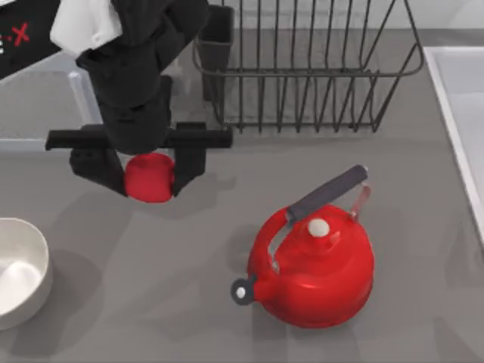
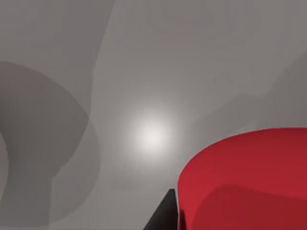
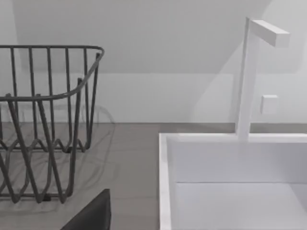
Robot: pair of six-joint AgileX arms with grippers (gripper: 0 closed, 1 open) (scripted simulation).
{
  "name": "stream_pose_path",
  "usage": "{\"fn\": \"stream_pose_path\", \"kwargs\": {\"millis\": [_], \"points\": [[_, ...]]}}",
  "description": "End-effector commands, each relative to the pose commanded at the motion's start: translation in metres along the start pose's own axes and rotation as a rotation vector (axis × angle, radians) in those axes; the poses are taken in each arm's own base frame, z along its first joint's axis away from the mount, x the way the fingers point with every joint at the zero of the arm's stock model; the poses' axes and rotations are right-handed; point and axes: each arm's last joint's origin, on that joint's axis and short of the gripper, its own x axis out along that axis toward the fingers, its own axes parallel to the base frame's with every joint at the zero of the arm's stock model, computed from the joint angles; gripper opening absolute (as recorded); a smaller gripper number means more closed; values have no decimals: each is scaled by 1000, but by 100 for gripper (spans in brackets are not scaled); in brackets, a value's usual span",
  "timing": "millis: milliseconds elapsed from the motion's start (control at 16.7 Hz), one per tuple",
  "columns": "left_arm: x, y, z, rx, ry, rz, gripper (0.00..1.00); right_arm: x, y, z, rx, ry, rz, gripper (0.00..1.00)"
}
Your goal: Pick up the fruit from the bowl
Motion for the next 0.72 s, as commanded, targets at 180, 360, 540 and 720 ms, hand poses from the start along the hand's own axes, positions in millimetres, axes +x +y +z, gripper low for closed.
{"fn": "stream_pose_path", "kwargs": {"millis": [180, 360, 540, 720], "points": [[38, -2, 3, 0, -13, -7, 0, 0, 0, 0, 0, 0, 0, 100], [75, -2, 1, 0, -14, -7, 0, 0, 0, 0, 0, 0, 0, 100], [91, -1, -2, 1, -3, -1, 0, 0, 0, 0, 0, 0, 0, 100], [91, -1, -2, 1, -3, -1, 0, 0, 0, 0, 0, 0, 0, 100]]}}
